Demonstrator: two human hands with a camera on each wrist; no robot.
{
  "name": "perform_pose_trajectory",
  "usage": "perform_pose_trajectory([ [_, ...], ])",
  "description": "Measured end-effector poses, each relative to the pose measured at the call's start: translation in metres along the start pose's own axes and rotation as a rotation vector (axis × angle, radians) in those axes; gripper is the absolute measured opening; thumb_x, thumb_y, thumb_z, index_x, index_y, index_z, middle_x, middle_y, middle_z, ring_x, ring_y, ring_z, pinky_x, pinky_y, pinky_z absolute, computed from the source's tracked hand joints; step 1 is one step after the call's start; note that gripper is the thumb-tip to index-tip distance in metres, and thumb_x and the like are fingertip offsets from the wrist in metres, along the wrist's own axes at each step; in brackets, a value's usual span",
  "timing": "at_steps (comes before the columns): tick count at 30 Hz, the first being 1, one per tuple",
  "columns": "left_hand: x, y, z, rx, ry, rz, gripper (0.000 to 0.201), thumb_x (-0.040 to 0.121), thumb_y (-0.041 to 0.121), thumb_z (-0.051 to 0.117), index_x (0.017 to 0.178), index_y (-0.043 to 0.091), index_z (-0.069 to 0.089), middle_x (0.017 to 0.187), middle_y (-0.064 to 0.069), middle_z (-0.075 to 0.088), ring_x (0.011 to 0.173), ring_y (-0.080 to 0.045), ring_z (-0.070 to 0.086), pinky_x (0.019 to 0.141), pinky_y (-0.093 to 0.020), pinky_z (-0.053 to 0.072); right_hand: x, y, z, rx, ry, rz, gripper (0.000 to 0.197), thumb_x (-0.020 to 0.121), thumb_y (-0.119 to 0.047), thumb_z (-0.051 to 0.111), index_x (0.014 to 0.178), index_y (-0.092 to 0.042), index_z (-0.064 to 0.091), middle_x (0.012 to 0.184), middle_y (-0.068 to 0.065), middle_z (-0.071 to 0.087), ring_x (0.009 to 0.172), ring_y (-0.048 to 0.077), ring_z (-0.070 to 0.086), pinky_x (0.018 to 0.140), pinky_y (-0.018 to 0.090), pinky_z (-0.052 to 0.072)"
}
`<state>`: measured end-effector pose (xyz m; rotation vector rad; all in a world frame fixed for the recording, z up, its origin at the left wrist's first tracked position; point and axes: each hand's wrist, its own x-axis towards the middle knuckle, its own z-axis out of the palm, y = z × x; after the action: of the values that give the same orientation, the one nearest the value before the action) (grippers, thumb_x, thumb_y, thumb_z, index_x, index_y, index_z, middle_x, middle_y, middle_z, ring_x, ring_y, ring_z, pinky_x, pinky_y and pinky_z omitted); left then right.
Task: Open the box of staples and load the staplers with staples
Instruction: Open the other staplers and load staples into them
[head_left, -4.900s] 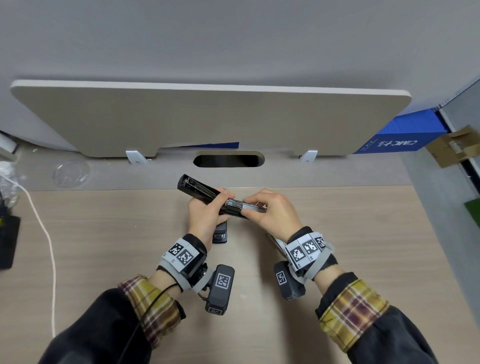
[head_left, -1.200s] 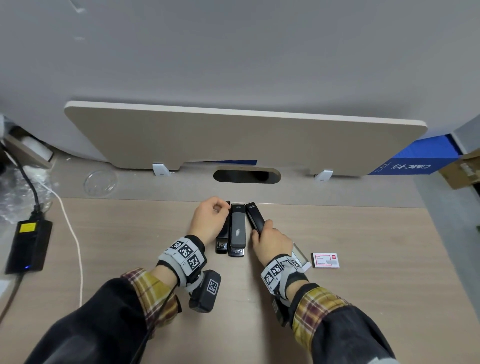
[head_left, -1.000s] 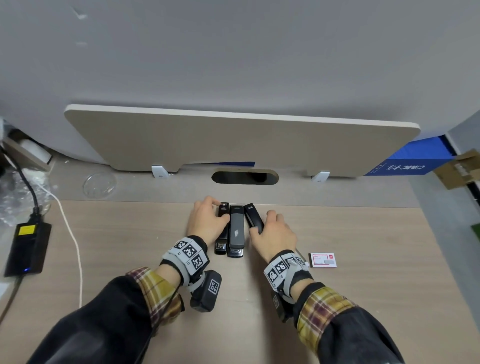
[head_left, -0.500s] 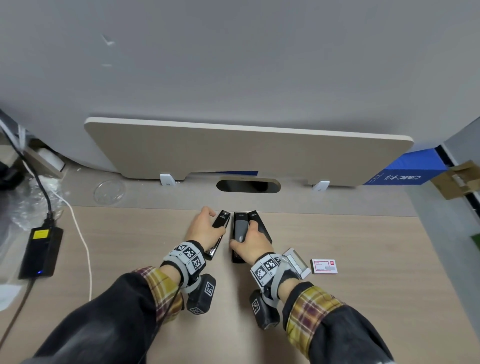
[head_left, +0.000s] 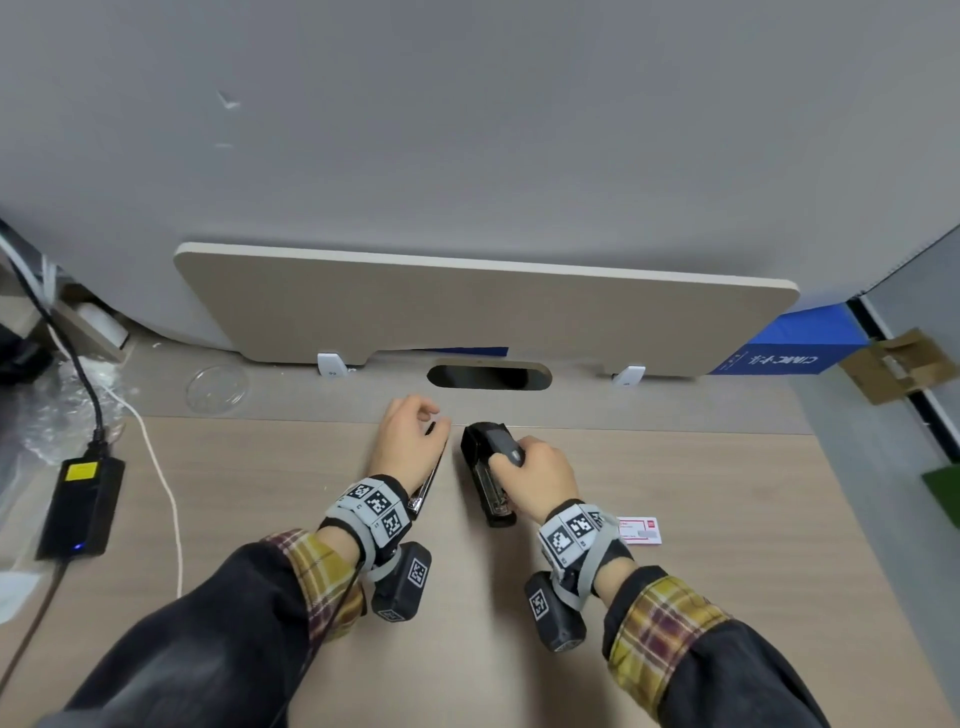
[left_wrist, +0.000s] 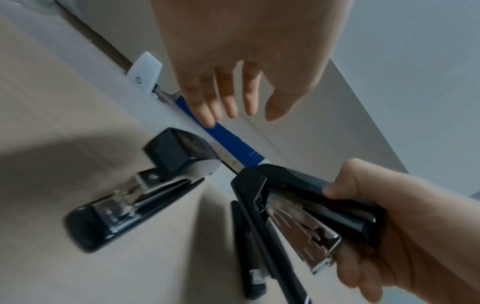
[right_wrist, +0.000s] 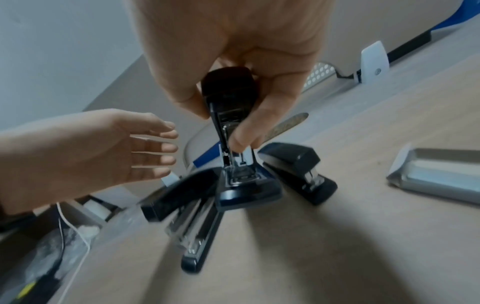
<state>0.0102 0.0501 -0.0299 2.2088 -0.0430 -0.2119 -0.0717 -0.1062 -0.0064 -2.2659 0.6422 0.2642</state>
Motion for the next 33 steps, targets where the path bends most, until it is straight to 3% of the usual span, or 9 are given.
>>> perform_pose_trajectory([
  [2, -0.003, 0.019, 0.0, -0.147, -0.059, 0.061, 0.016, 0.084, 0.017, 0.066, 0.099, 0.021, 0.06, 0.108, 0.0, 0.055, 0.089, -0.012, 0.058, 0.091, -0.033, 0.048, -0.003, -0.005, -0.019, 0.054, 0.012, -0.043, 0.023, 0.07, -0.04, 0.051, 0.073, -0.019, 0.058, 0.065, 0.002, 0.065, 0.062, 0.026, 0.065, 0.062, 0.039, 0.056],
  [6, -0.005, 0.045, 0.003, -0.029, -0.384, 0.426, 0.057, 0.066, 0.022, 0.059, 0.123, 0.024, 0.061, 0.134, 0.001, 0.054, 0.127, -0.015, 0.042, 0.11, -0.027, 0.028, -0.01, -0.018, -0.061, -0.004, -0.043, -0.224, 0.028, 0.066, -0.042, 0.056, 0.09, -0.028, 0.064, 0.075, -0.005, 0.068, 0.067, 0.018, 0.065, 0.065, 0.037, 0.056],
  [9, -0.008, 0.065, -0.001, -0.043, -0.567, 0.449, 0.049, 0.066, 0.021, 0.067, 0.112, 0.034, 0.06, 0.111, 0.001, 0.063, 0.104, -0.013, 0.056, 0.093, -0.025, 0.043, -0.012, -0.018, -0.079, 0.049, -0.05, -0.294, 0.025, 0.064, -0.037, 0.061, 0.089, -0.036, 0.065, 0.077, -0.012, 0.068, 0.075, 0.012, 0.064, 0.071, 0.037, 0.056],
  [11, -0.009, 0.071, -0.002, -0.157, -0.624, 0.399, 0.036, 0.067, 0.024, 0.077, 0.099, 0.029, 0.063, 0.097, -0.003, 0.067, 0.088, -0.014, 0.063, 0.083, -0.033, 0.05, -0.013, -0.01, -0.083, 0.134, -0.026, -0.297, 0.028, 0.062, -0.041, 0.062, 0.09, -0.035, 0.064, 0.08, -0.011, 0.068, 0.078, 0.011, 0.065, 0.076, 0.04, 0.055],
  [16, -0.007, 0.069, 0.0, -0.182, -0.571, 0.335, 0.047, 0.067, 0.047, 0.076, 0.093, 0.012, 0.06, 0.084, -0.007, 0.066, 0.074, -0.012, 0.058, 0.077, -0.037, 0.05, -0.01, 0.004, -0.086, 0.383, 0.033, -0.28, 0.036, 0.074, -0.031, 0.078, 0.104, -0.029, 0.06, 0.073, -0.007, 0.055, 0.064, 0.008, 0.051, 0.069, 0.028, 0.048],
  [20, -0.008, 0.07, 0.002, -0.224, -0.586, 0.308, 0.046, 0.069, 0.042, 0.079, 0.095, 0.01, 0.06, 0.087, -0.01, 0.07, 0.077, -0.014, 0.063, 0.078, -0.037, 0.052, -0.005, 0.011, -0.084, 0.393, -0.04, -0.26, 0.026, 0.075, -0.031, 0.078, 0.069, -0.014, 0.06, 0.064, -0.001, 0.043, 0.059, 0.011, 0.039, 0.059, 0.029, 0.034],
  [23, -0.008, 0.071, 0.002, -0.358, -0.534, 0.231, 0.033, 0.076, 0.028, 0.079, 0.096, 0.011, 0.06, 0.085, -0.003, 0.068, 0.078, -0.013, 0.065, 0.076, -0.031, 0.053, -0.002, 0.022, -0.081, 0.409, -0.048, -0.235, 0.03, 0.077, -0.032, 0.078, 0.056, -0.021, 0.06, 0.055, -0.004, 0.049, 0.055, 0.011, 0.042, 0.056, 0.027, 0.036],
  [26, -0.006, 0.077, -0.002, -0.523, -0.431, 0.133, 0.033, 0.082, 0.021, 0.075, 0.105, 0.003, 0.059, 0.091, -0.006, 0.068, 0.081, -0.016, 0.066, 0.077, -0.034, 0.053, -0.004, 0.032, -0.075, 0.385, -0.023, -0.239, 0.018, 0.079, -0.029, 0.077, 0.065, -0.022, 0.069, 0.06, -0.007, 0.062, 0.058, 0.007, 0.051, 0.061, 0.022, 0.042],
  [33, -0.011, 0.079, -0.002, -0.744, -0.274, -0.014, 0.021, 0.09, 0.019, 0.066, 0.106, 0.009, 0.057, 0.086, -0.008, 0.065, 0.079, -0.019, 0.066, 0.076, -0.039, 0.053, -0.012, 0.042, -0.06, 0.353, 0.0, -0.228, 0.013, 0.077, -0.021, 0.078, 0.086, -0.015, 0.072, 0.068, -0.006, 0.056, 0.063, 0.005, 0.049, 0.06, 0.011, 0.041],
])
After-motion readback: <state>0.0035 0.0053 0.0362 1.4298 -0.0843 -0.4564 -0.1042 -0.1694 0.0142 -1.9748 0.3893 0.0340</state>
